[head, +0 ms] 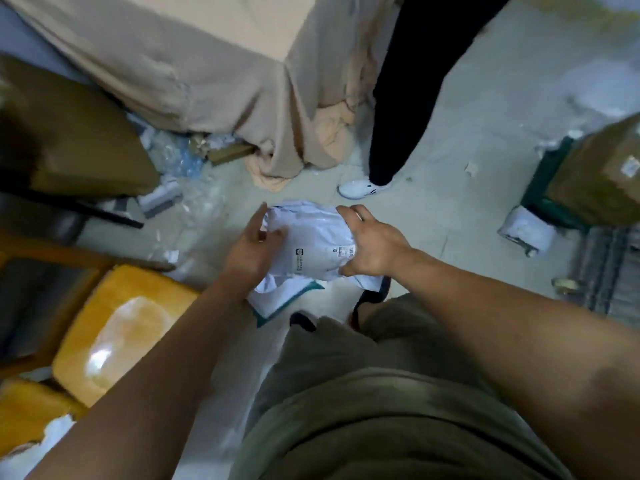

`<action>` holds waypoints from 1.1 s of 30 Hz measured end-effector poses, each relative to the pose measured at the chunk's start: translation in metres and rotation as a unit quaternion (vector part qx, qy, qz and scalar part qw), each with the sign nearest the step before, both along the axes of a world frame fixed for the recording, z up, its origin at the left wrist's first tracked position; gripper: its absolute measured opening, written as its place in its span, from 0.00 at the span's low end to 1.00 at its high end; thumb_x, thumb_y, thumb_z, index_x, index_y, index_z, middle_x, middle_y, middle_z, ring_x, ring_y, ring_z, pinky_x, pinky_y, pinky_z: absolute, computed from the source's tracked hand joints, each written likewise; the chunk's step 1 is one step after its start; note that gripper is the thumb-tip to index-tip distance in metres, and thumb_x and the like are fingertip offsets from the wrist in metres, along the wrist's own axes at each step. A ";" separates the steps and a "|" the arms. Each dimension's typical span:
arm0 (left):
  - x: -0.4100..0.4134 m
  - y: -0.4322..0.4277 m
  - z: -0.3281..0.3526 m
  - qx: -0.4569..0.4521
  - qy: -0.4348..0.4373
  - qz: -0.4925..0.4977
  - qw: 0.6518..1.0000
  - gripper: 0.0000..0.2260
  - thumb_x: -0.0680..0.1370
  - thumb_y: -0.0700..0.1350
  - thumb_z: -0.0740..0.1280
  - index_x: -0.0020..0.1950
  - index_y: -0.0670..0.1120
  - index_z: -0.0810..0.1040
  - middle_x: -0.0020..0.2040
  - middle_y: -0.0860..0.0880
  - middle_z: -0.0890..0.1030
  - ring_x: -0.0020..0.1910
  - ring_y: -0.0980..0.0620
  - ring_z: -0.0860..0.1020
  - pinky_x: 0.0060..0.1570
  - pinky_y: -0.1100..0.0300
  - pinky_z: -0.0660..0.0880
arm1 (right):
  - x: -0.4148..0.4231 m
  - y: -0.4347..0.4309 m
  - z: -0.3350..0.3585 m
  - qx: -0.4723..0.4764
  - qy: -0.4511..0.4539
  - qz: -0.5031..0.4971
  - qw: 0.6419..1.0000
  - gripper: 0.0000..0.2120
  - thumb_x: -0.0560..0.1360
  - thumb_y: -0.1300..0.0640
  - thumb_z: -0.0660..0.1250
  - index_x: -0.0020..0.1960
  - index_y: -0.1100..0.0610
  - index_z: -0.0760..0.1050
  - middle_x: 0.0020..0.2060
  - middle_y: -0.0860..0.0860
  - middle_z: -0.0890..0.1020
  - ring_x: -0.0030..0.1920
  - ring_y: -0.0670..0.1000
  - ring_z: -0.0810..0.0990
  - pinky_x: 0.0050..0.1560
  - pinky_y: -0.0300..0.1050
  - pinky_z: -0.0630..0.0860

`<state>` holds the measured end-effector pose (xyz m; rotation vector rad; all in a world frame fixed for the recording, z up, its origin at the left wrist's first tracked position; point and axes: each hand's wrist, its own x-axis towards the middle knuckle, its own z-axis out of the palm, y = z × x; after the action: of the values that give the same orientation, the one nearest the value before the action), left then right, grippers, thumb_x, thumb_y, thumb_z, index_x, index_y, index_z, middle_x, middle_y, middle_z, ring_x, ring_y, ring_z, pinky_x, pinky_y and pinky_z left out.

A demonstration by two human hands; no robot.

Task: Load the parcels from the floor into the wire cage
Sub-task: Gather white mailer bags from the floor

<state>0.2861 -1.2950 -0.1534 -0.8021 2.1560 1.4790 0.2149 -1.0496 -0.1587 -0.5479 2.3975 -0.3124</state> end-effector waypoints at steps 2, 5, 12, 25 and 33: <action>-0.021 0.032 0.023 0.004 0.016 -0.078 0.997 0.36 0.74 0.64 0.70 0.80 0.66 0.60 0.63 0.50 0.81 0.63 0.46 0.79 0.67 0.45 0.75 | 0.001 0.039 0.021 -0.017 0.012 -0.071 0.997 0.61 0.59 0.37 0.80 0.81 0.45 0.47 0.77 0.47 0.57 0.64 0.59 0.78 0.55 0.54 0.79; -0.058 0.090 0.038 0.003 0.051 -0.195 0.979 0.38 0.73 0.66 0.69 0.81 0.65 0.59 0.73 0.54 0.75 0.69 0.50 0.75 0.70 0.47 0.72 | 0.006 0.103 0.042 -0.048 0.020 -0.188 0.981 0.59 0.59 0.40 0.81 0.81 0.44 0.50 0.78 0.49 0.57 0.67 0.59 0.76 0.61 0.55 0.77; -0.127 0.256 0.049 0.031 0.087 -0.319 0.943 0.34 0.75 0.60 0.71 0.79 0.61 0.66 0.71 0.65 0.73 0.70 0.58 0.75 0.71 0.55 0.70 | 0.025 0.260 0.055 -0.131 0.028 -0.468 0.874 0.54 0.64 0.55 0.81 0.81 0.48 0.53 0.57 0.57 0.76 0.60 0.62 0.78 0.49 0.42 0.70; -0.186 0.531 0.027 0.054 0.014 -0.433 0.900 0.33 0.76 0.60 0.72 0.80 0.61 0.64 0.71 0.51 0.77 0.68 0.51 0.77 0.71 0.46 0.72 | 0.053 0.503 0.046 -0.184 0.035 -0.671 0.717 0.61 0.65 0.56 0.83 0.84 0.47 0.45 0.71 0.59 0.75 0.68 0.61 0.76 0.64 0.49 0.74; -0.264 0.648 0.011 0.010 -0.085 -0.473 0.877 0.34 0.74 0.62 0.73 0.74 0.45 0.74 0.65 0.49 0.82 0.62 0.47 0.81 0.63 0.49 0.77 | 0.003 0.591 0.019 -0.240 -0.010 -0.755 0.610 0.60 0.63 0.52 0.86 0.83 0.47 0.51 0.73 0.51 0.73 0.70 0.55 0.73 0.67 0.46 0.70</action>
<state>0.0219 -0.6471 -0.1423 0.1698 1.9156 0.8530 0.2183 -0.4588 -0.1396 1.4631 2.0617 -1.6279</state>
